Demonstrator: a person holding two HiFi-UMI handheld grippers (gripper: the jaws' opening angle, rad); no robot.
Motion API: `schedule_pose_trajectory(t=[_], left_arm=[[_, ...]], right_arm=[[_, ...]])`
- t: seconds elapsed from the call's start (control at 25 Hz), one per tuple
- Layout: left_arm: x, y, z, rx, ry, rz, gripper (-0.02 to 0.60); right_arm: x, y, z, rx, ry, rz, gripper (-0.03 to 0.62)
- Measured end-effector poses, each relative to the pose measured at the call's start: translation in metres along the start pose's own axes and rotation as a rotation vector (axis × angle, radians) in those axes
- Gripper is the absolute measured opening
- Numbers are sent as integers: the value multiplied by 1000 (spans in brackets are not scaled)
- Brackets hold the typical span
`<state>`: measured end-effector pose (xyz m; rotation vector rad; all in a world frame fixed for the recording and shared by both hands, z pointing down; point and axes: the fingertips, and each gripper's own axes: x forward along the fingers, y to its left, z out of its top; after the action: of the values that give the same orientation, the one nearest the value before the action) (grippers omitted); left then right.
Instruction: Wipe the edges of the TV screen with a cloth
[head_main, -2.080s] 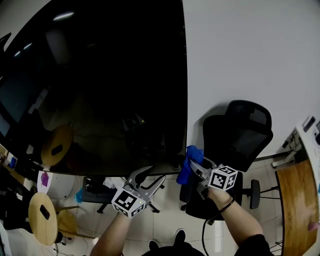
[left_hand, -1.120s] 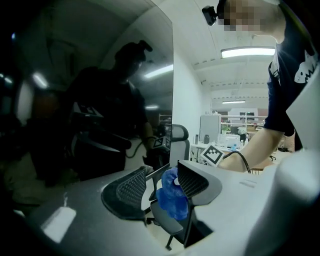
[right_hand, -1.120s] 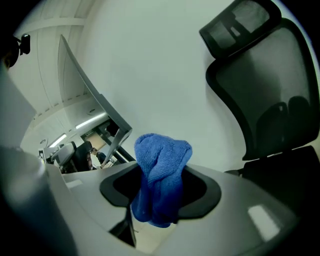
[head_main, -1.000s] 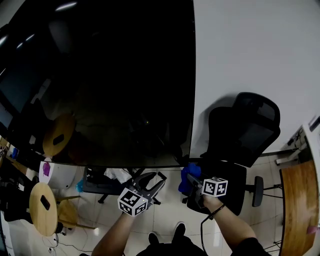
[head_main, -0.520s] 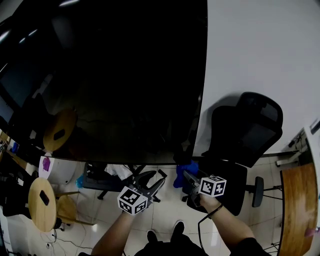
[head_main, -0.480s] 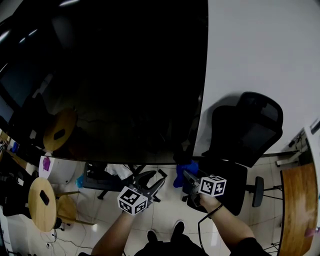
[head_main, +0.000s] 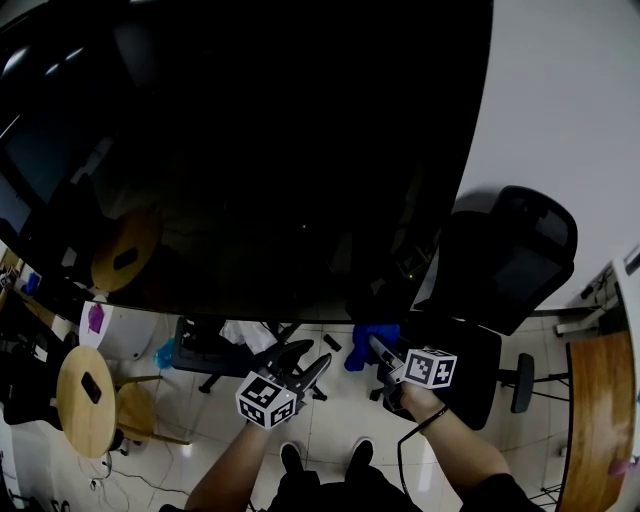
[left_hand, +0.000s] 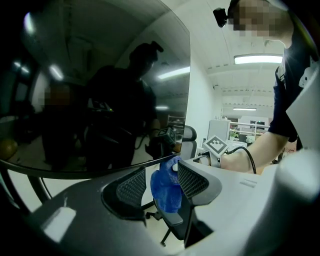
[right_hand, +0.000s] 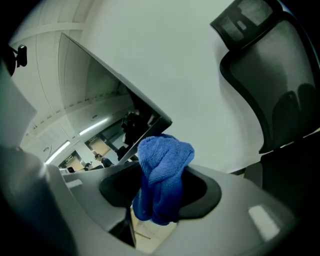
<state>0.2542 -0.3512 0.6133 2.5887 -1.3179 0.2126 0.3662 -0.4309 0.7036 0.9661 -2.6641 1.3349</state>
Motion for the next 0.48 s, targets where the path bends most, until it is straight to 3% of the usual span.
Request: schedule_pose_trajectory(t=[0.48], left_arm=[[-73, 57, -10, -19, 6, -89, 189]], right_arm=[[40, 34, -21, 47, -60, -104, 213]])
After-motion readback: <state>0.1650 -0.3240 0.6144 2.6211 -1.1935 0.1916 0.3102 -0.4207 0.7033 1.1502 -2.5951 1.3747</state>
